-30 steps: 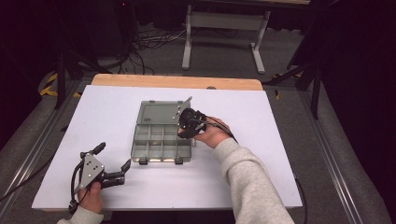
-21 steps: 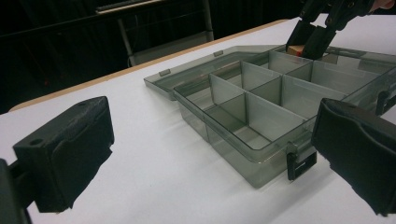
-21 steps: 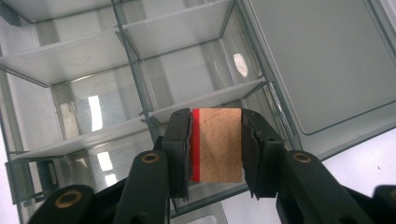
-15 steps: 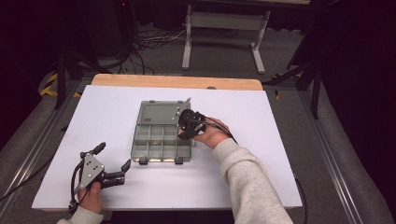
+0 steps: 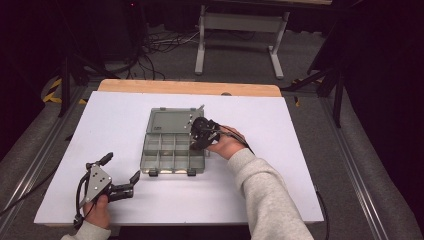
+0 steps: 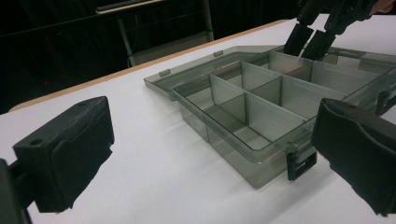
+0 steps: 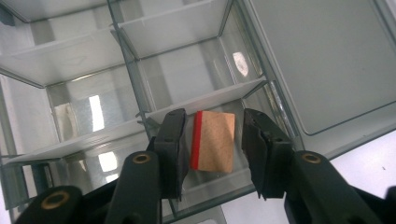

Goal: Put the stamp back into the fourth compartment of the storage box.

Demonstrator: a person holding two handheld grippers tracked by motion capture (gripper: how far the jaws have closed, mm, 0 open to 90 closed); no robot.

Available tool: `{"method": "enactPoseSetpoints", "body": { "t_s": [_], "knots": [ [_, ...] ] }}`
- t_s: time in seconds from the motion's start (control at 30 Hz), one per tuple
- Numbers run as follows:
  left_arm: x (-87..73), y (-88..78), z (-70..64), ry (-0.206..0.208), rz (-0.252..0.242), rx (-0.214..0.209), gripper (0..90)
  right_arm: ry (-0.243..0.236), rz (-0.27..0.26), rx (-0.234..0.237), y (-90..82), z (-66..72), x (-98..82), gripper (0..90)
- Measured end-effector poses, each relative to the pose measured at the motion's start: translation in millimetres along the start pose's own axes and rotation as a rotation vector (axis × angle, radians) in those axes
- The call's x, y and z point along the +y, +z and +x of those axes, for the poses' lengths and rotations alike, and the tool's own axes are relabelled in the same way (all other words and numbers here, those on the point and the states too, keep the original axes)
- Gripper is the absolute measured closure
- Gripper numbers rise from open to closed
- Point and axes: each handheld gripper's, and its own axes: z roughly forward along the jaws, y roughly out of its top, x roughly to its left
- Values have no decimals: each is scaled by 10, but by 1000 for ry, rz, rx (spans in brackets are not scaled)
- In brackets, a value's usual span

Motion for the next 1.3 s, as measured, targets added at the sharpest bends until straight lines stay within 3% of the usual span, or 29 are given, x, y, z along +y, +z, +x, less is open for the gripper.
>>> {"method": "enactPoseSetpoints", "body": {
  "t_s": [0.23, 0.4, 0.77, 0.93, 1.3],
  "knots": [
    [-2, -5, 0, -1, 0, -1, 3, 10, -34, -3, -78, -5, -12, 560],
    [0, -2, 3, -3, 0, 1, 3, 44, -78, -8, -214, 25, -16, 422],
    [4, 6, 5, -4, 1, 2, 3, 74, -193, -9, -527, 118, -77, 230],
    [5, 4, 5, -3, 4, 1, 3, 70, -246, -16, -655, 187, -113, 176],
    [4, 5, 3, -3, 2, 4, 3, 59, -308, -42, -813, 329, -207, 66]
  ]
}}
